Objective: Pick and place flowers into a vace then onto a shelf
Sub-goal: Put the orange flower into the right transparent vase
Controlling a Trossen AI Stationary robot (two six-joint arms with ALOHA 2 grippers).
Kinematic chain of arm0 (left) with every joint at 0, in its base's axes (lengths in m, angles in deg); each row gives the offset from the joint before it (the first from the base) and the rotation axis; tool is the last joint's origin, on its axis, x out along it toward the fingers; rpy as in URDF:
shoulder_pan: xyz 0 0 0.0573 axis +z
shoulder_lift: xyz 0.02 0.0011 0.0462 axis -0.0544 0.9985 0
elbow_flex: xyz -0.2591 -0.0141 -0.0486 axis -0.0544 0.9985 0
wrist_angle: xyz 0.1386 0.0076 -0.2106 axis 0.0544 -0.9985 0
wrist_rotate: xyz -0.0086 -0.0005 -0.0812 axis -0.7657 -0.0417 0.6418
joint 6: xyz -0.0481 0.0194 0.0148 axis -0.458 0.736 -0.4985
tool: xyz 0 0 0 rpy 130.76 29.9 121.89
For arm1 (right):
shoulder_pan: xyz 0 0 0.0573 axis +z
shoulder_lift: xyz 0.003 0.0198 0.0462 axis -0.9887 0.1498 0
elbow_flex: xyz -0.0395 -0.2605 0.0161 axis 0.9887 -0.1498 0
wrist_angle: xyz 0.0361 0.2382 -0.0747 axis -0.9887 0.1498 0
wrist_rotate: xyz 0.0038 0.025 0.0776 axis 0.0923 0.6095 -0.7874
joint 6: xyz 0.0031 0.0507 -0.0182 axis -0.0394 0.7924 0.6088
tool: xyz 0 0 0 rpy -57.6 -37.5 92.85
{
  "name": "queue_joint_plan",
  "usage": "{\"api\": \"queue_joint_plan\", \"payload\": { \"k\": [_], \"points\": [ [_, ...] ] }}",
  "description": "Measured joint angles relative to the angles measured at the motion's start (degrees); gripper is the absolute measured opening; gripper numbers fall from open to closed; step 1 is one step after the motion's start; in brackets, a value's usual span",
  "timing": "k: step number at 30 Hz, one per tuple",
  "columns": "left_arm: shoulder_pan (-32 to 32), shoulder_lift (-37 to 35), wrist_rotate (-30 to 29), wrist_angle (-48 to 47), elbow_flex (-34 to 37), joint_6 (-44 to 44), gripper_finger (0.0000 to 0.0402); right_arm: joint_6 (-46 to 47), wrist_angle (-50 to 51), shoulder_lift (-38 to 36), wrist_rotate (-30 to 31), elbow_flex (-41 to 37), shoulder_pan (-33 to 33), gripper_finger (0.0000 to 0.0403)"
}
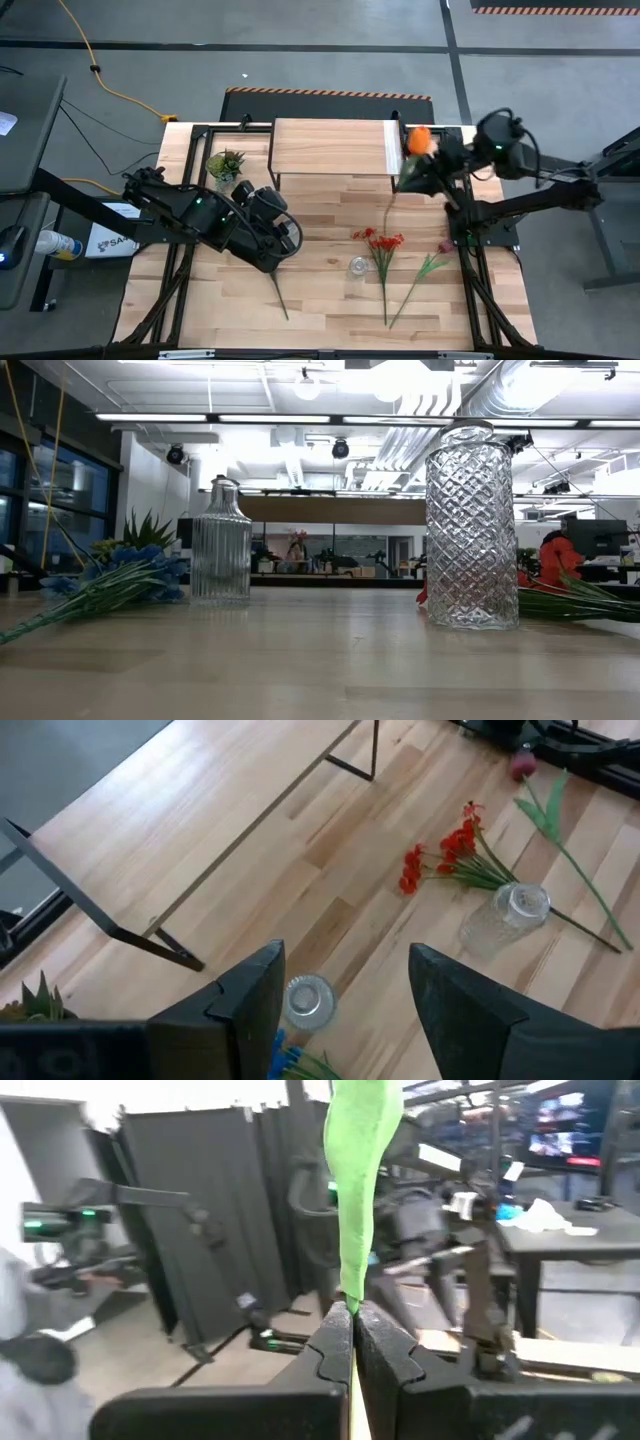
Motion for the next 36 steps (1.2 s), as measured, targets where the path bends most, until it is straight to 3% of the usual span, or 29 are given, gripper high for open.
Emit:
{"api": "queue_joint_plan", "payload": {
  "k": [12,16,27,31,36],
  "points": [
    [0.0,0.37,0.14,0.0,0.08,-0.44,0.0237,-4.35,4.57,-2.63,9.99,0.0,9.97,0.0],
    [0.0,0.37,0.13,0.0,0.07,-0.44,0.0237,-5.91,4.97,-2.65,10.09,0.0,11.12,0.0],
    [0.0,0.37,-0.02,0.04,0.07,-0.46,0.0237,-12.83,-6.98,-2.54,-16.06,0.0,14.83,0.0],
    [0.0,0.37,-0.48,0.04,0.07,-0.46,0.0237,-14.58,-10.29,-2.47,-20.21,0.0,16.94,0.0],
    [0.0,0.37,-0.96,0.04,0.07,-0.46,0.0237,-17.08,-10.78,-2.03,-20.25,0.0,19.25,0.0]
  ]
}}
